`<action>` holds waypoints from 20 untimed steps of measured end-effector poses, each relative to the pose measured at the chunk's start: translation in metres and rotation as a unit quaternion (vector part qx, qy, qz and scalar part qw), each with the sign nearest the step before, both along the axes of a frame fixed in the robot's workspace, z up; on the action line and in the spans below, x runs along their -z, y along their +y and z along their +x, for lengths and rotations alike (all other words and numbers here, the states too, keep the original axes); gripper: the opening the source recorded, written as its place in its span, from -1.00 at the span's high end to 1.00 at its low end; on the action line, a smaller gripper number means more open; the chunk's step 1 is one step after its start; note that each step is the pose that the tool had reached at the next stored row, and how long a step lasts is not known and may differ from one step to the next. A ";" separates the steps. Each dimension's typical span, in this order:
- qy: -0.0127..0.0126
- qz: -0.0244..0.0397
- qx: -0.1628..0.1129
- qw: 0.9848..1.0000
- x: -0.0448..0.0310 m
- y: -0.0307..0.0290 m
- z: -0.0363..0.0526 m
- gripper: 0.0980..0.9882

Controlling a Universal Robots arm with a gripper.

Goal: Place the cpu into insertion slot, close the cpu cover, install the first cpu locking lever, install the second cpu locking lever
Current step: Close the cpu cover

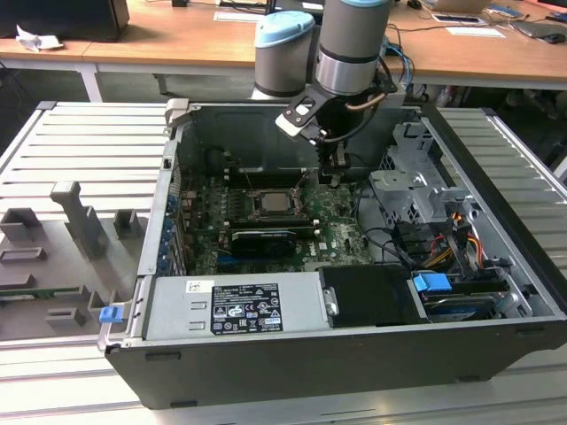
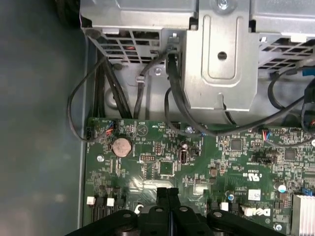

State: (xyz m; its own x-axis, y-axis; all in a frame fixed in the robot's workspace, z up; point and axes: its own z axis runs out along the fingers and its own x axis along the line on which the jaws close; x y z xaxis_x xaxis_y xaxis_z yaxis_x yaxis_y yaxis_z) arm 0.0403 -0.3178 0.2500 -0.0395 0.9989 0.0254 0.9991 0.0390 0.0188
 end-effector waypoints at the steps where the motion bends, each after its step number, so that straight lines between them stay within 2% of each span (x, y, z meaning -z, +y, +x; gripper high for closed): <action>1: 0.000 0.000 0.000 1.000 0.0001 0.0000 -0.0023 0.98; 5: 0.000 0.000 0.000 1.000 0.0008 0.0000 -0.0115 0.98; 7: 0.000 0.000 0.000 1.000 0.0018 0.0000 -0.0196 0.98; 13: 0.000 0.000 0.000 1.000 0.0062 0.0000 -0.0360 0.98; 20: 0.000 0.000 0.000 1.000 0.0105 0.0001 -0.0507 0.98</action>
State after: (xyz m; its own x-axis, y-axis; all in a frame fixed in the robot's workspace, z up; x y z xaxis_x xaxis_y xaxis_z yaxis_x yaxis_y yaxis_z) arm -0.0104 -0.3177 0.2396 -0.0396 0.9989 0.0254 0.9991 0.0391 0.0188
